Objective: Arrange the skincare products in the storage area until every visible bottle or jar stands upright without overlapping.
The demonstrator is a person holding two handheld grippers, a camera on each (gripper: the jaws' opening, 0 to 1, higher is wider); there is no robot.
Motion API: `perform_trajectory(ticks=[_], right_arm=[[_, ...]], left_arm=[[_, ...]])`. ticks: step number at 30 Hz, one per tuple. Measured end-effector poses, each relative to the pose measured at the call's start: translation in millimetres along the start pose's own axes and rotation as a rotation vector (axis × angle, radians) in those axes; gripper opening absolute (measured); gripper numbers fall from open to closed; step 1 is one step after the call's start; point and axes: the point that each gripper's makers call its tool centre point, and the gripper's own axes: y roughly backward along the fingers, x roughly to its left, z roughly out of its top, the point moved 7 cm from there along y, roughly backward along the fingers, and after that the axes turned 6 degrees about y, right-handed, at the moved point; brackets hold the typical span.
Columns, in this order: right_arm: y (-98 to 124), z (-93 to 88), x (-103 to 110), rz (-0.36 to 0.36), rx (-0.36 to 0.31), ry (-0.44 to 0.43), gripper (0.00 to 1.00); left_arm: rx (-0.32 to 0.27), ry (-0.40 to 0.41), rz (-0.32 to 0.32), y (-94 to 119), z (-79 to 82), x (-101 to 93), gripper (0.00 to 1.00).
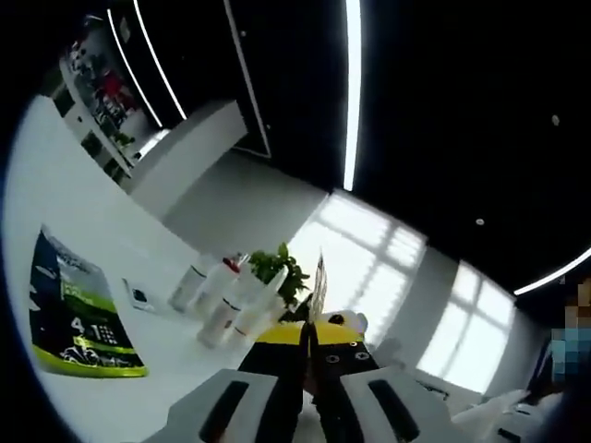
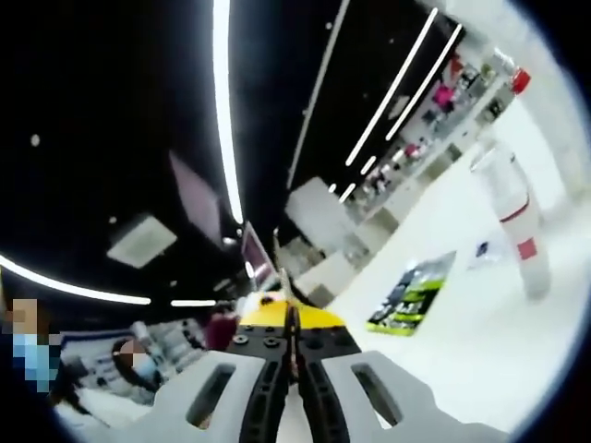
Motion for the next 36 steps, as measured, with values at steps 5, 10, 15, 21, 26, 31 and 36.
perform_trajectory(ticks=[5,10,15,21,26,31,36], right_arm=[[1.8,2.3,-6.4,-0.052,-0.026,-0.010,0.00],[1.9,0.9,-10.6,-0.081,-0.014,-0.030,0.00],[4.1,3.3,-14.8,-0.096,-0.020,-0.053,0.00],[9.3,3.9,-29.6,-0.184,-0.023,-0.122,0.00],[14.0,-2.1,-45.9,-0.290,-0.014,-0.205,0.00],[22.2,-8.0,-62.1,-0.409,-0.016,-0.254,0.00],[30.9,-19.6,-73.0,-0.425,-0.039,-0.526,0.00]], left_arm=[[0.044,-0.029,0.029,-4.0,-7.2,1.2,0.01],[0.052,-0.024,0.046,-4.4,-10.6,4.2,0.02],[0.022,-0.055,0.084,-3.1,-5.3,11.5,0.04],[-0.036,-0.148,0.167,2.9,4.5,18.4,0.05],[-0.040,-0.253,0.231,3.2,7.0,19.9,0.11],[-0.024,-0.313,0.244,-0.3,4.0,19.2,0.17],[0.014,-0.369,0.258,-3.6,-1.0,22.6,0.18]])
